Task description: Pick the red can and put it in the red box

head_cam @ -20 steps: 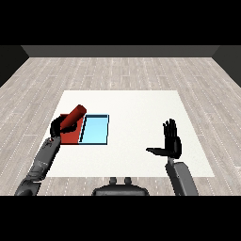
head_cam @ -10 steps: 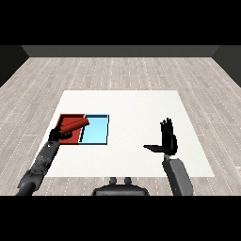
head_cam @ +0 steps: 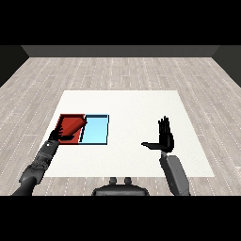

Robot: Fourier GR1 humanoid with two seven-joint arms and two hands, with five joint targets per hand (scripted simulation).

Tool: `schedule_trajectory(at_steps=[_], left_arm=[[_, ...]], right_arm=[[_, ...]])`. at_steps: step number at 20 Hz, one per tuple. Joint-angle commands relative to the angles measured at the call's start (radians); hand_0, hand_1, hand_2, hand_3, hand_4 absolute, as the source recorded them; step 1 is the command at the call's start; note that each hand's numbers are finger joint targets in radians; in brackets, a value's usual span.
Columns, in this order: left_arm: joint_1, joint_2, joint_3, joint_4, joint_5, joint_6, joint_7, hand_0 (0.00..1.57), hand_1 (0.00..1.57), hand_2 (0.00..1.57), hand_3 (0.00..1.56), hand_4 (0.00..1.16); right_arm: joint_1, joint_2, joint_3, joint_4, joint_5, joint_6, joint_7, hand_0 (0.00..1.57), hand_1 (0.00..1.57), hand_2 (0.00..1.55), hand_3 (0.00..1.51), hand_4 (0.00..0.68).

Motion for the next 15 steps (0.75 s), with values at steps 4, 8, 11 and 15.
schedule_trajectory(at_steps=[4, 8, 11, 15], left_arm=[[-0.015, -0.036, 0.257, -0.168, 0.256, -0.058, -0.295, 0.00, 0.00, 0.00, 0.00, 0.00], [-0.019, -0.094, 0.349, -0.327, 0.383, -0.286, -0.500, 0.00, 0.00, 0.00, 0.00, 0.00], [0.020, -0.191, 0.368, -0.424, 0.442, -0.381, -0.598, 0.00, 0.00, 0.00, 0.00, 0.00], [0.155, -0.340, 0.289, -0.585, 0.427, -0.413, -0.687, 0.00, 0.00, 0.00, 0.00, 0.00]], right_arm=[[0.011, -0.016, -0.033, -0.011, -0.052, 0.051, -0.003, 0.00, 0.00, 0.00, 0.00, 0.000], [0.016, -0.029, -0.013, 0.003, -0.036, 0.076, -0.009, 0.00, 0.00, 0.00, 0.00, 0.000], [-0.003, -0.034, -0.023, 0.012, -0.028, 0.069, -0.013, 0.00, 0.00, 0.00, 0.00, 0.000], [0.022, -0.056, -0.011, -0.025, -0.023, 0.099, -0.013, 0.00, 0.00, 0.00, 0.00, 0.000]])
